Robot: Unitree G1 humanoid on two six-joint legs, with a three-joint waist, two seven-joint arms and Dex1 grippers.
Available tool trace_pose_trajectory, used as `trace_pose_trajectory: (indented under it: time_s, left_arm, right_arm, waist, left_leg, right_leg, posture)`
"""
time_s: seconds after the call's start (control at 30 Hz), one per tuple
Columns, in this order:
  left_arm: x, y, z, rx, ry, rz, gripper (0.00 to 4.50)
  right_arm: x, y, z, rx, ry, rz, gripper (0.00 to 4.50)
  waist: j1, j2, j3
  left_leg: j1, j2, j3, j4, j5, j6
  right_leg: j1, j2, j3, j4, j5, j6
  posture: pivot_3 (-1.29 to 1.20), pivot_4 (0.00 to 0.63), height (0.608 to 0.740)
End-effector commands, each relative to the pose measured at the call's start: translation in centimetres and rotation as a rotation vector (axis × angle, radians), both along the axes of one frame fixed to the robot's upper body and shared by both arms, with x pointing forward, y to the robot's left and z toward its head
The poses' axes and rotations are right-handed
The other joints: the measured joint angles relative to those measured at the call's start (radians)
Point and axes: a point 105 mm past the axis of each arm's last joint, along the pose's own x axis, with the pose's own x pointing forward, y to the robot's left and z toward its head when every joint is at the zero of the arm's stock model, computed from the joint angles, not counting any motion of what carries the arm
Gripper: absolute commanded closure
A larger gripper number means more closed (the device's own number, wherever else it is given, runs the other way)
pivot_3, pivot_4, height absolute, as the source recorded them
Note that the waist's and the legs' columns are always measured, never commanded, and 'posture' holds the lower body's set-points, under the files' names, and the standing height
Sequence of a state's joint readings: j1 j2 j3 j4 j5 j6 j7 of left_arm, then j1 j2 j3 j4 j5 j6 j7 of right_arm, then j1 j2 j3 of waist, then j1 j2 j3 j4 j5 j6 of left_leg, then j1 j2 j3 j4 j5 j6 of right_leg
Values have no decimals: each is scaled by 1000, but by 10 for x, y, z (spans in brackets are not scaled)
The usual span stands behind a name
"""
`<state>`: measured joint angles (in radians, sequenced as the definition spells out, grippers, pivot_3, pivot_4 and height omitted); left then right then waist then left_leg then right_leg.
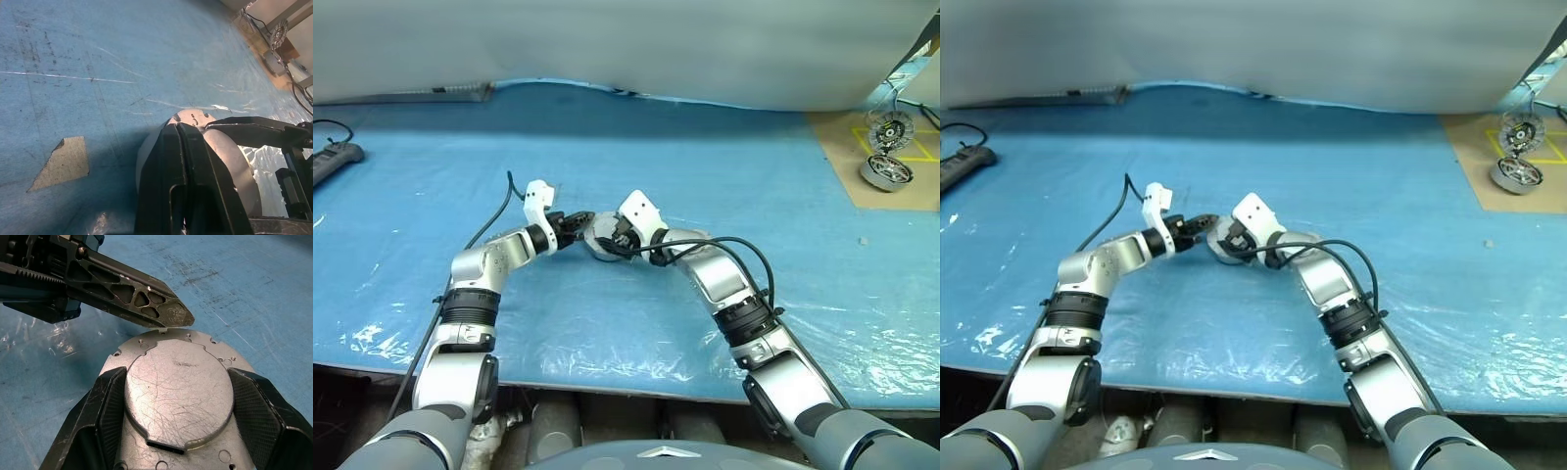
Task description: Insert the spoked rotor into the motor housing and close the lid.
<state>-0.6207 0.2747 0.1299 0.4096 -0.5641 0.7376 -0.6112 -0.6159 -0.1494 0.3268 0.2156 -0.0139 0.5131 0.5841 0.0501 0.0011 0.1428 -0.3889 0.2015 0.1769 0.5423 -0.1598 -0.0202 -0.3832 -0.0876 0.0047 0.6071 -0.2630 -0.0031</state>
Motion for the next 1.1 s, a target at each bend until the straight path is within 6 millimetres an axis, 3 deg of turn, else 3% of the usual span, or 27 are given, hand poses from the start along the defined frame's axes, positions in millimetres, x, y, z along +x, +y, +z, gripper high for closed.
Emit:
trace_pose_trajectory:
  time_s: [0.03,0.43,0.57,0.7,0.83,1.1]
  left_arm:
    - [-2,-2,6,10,-39,-21,4485]
    - [-19,-13,-13,118,-6,-141,4485]
    - [-21,-12,-16,135,-6,-148,4485]
    - [-19,-8,-18,141,5,-117,4485]
    - [-7,0,-21,118,41,-19,4485]
    - [-16,-8,-19,96,29,-77,4485]
  right_arm:
    - [-2,-9,-30,-66,91,-46,1549]
    - [-4,-7,-28,-32,111,-45,1549]
    - [-5,-15,-22,20,121,-59,1549]
    - [-4,-21,-25,9,122,-75,1549]
    - [-4,-14,-23,17,120,-70,1549]
    - [-6,-11,-24,9,119,-49,1549]
  waist:
    - [-1,0,0]
    - [-3,0,0]
    - [-1,0,0]
    - [5,0,0]
    - [8,0,0]
    - [14,0,0]
  left_leg:
    - [0,0,0,0,0,0]
    - [0,0,0,-1,0,0]
    - [0,0,0,-1,0,0]
    - [-1,0,0,-2,-1,-1]
    - [-1,0,0,-2,-1,-2]
    - [1,0,-1,-2,-1,-2]
  right_leg:
    - [0,0,0,0,0,0]
    - [0,0,0,-1,-1,-2]
    - [0,0,0,-1,-1,-2]
    - [0,0,-1,-2,0,1]
    - [1,0,-2,-2,1,2]
    - [1,0,-2,-2,-1,-1]
  posture:
    - [0,150,740]
    - [0,150,740]
    - [0,150,740]
    - [0,150,740]
    - [0,150,740]
    - [0,150,740]
